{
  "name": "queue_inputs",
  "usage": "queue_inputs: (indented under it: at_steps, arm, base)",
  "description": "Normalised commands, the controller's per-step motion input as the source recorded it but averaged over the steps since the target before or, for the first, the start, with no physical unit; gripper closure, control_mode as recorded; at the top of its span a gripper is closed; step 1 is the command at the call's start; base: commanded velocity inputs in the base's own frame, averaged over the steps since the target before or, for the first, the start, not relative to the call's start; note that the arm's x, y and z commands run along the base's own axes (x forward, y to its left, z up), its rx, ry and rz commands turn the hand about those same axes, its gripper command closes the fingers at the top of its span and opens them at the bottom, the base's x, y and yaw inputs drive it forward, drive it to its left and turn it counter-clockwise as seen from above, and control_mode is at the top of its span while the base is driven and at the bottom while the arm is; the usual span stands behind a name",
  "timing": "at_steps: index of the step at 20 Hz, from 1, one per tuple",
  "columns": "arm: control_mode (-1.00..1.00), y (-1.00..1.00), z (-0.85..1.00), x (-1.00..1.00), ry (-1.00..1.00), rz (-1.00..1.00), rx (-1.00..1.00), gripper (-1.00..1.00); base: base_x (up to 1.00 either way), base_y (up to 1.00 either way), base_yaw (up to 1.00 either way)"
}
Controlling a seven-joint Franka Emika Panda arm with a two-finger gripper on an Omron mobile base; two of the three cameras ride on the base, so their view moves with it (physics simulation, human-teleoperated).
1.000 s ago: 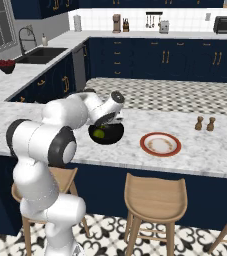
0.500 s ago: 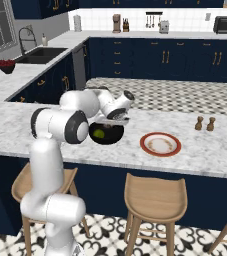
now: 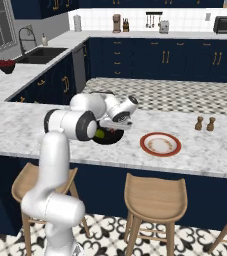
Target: Pick the chicken drumstick and lime from their plates and place them in the bowl. Then put the bowl in the fridge.
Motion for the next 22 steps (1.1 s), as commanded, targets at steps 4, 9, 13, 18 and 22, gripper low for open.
queue_inputs:
  at_steps: [4, 9, 13, 18, 22]
  arm:
    - [-1.00, 0.04, -0.29, 0.06, 0.08, 0.00, 0.00, 1.00]
    - [-1.00, 0.17, -0.13, 0.15, 0.07, 0.00, 0.00, -1.00]
    - [-1.00, 0.26, 0.02, 0.03, 0.01, 0.00, -0.04, -1.00]
    - [-1.00, 0.08, 0.16, -0.15, 0.00, 0.00, -0.04, -1.00]
    - [-1.00, 0.01, 0.55, -0.49, -0.06, -0.01, -0.03, -1.00]
  base:
    - [0.00, 0.00, 0.00]
    - [0.00, 0.00, 0.00]
    - [0.00, 0.00, 0.00]
    - [0.00, 0.00, 0.00]
    - [0.00, 0.00, 0.00]
